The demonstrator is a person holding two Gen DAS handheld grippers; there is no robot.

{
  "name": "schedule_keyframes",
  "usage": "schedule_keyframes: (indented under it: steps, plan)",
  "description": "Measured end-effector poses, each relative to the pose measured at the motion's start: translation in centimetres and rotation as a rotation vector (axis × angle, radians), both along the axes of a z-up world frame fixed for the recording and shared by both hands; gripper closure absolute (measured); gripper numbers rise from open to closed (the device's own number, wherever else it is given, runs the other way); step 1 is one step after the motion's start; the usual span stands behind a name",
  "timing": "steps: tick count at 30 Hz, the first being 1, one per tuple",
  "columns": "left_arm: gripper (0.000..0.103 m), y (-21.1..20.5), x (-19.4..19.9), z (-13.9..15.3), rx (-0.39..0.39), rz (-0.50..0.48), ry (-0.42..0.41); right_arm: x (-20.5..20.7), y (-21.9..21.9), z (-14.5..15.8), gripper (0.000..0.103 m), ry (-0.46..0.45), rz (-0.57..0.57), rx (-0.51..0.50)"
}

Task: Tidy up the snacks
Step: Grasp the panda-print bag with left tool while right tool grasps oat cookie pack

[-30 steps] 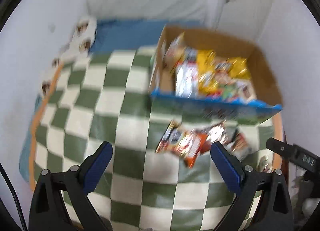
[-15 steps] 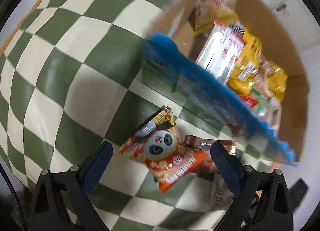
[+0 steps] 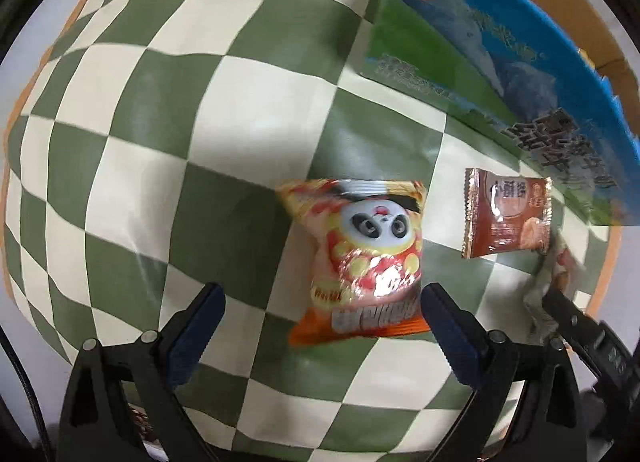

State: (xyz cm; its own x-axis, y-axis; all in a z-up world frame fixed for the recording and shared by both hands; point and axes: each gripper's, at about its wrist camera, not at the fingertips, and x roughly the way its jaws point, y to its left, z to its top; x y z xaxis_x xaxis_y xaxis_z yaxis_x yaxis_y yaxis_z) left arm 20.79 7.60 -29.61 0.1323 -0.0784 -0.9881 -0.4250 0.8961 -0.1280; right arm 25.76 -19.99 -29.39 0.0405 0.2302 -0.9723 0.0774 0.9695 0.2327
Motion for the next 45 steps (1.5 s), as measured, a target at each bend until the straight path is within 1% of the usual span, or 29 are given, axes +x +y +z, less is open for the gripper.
schedule_keyframes:
  steps: [3, 5, 7, 8, 9, 10, 11, 14, 16, 19, 23, 25, 28, 32, 34, 35, 37, 38, 39, 40, 42, 45]
  plan:
    - [0.003, 0.7, 0.5, -0.1, -0.065, 0.036, -0.029, 1.1, 0.1, 0.1, 0.023, -0.021, -0.014, -0.004]
    - [0.003, 0.3, 1.6, -0.5, -0.075, 0.014, -0.048, 2.4, 0.7, -0.2, 0.023, -0.031, -0.012, -0.013]
    - [0.004, -0.4, 2.6, -0.9, -0.076, -0.031, -0.058, 3.2, 1.1, -0.9, 0.023, -0.030, 0.011, -0.033]
    - [0.008, -0.7, 3.2, -1.3, -0.069, -0.053, -0.058, 3.2, 1.4, -1.1, 0.025, -0.029, 0.018, -0.046]
    - [0.025, -1.0, 3.3, -1.5, -0.065, -0.072, -0.062, 3.1, 1.6, -1.2, 0.034, -0.033, 0.025, -0.061]
    - [0.042, -1.3, 3.3, -1.7, -0.060, -0.088, -0.064, 2.8, 1.9, -1.1, 0.040, -0.037, 0.036, -0.065]
    - [0.043, -1.7, 3.5, -1.9, -0.057, -0.102, -0.060, 2.6, 2.1, -1.1, 0.044, -0.038, 0.044, -0.066]
    - [0.045, -2.4, 2.5, -2.1, -0.039, -0.141, -0.063, 1.0, 2.6, -1.0, 0.050, -0.023, 0.072, -0.054]
    - [0.045, -3.3, 1.8, -2.1, -0.027, -0.181, -0.056, -0.3, 2.7, -1.0, 0.050, -0.010, 0.091, -0.046]
    - [0.045, -4.7, -0.8, -2.1, -0.009, -0.242, -0.039, -2.7, 2.9, -1.2, 0.050, 0.015, 0.120, -0.038]
    - [0.045, -6.3, -3.7, -3.4, -0.001, -0.321, 0.008, -6.1, 2.7, -2.4, 0.050, 0.068, 0.140, -0.017]
    - [0.043, -6.5, -4.1, -4.3, -0.010, -0.332, 0.027, -7.3, 2.8, -2.9, 0.050, 0.080, 0.146, -0.021]
    - [0.042, -6.2, -3.4, -5.7, -0.032, -0.317, 0.056, -7.5, 2.7, -3.2, 0.049, 0.083, 0.124, -0.011]
    - [0.042, -6.3, -2.4, -6.2, -0.031, -0.312, 0.050, -7.2, 2.8, -3.3, 0.046, 0.096, 0.089, 0.005]
    - [0.043, -5.8, -3.0, -6.1, -0.028, -0.311, 0.040, -7.2, 2.9, -3.3, 0.046, 0.094, 0.088, 0.003]
    - [0.046, -6.5, -2.9, -6.0, -0.022, -0.312, 0.038, -7.1, 3.2, -3.3, 0.046, 0.090, 0.088, 0.004]
    - [0.054, -5.9, -4.6, -4.6, -0.016, -0.313, 0.022, -7.2, 3.4, -3.3, 0.046, 0.079, 0.088, 0.003]
    - [0.055, -5.7, -4.7, -3.8, -0.019, -0.311, 0.019, -7.6, 2.0, -2.9, 0.050, 0.072, 0.088, -0.001]
    - [0.056, -5.7, -4.7, -3.4, -0.048, -0.303, 0.040, -7.7, 2.1, -2.6, 0.052, 0.060, 0.091, -0.002]
    - [0.056, -5.7, -4.7, -2.8, -0.052, -0.304, 0.029, -7.8, 0.4, -2.0, 0.052, 0.054, 0.092, 0.001]
    - [0.056, -5.9, -4.5, -1.2, -0.059, -0.306, -0.001, -7.7, 0.0, -1.1, 0.054, 0.039, 0.094, 0.011]
    - [0.056, -6.3, -3.8, 2.7, -0.086, -0.314, -0.073, -7.3, -0.7, 0.9, 0.055, 0.000, 0.095, 0.047]
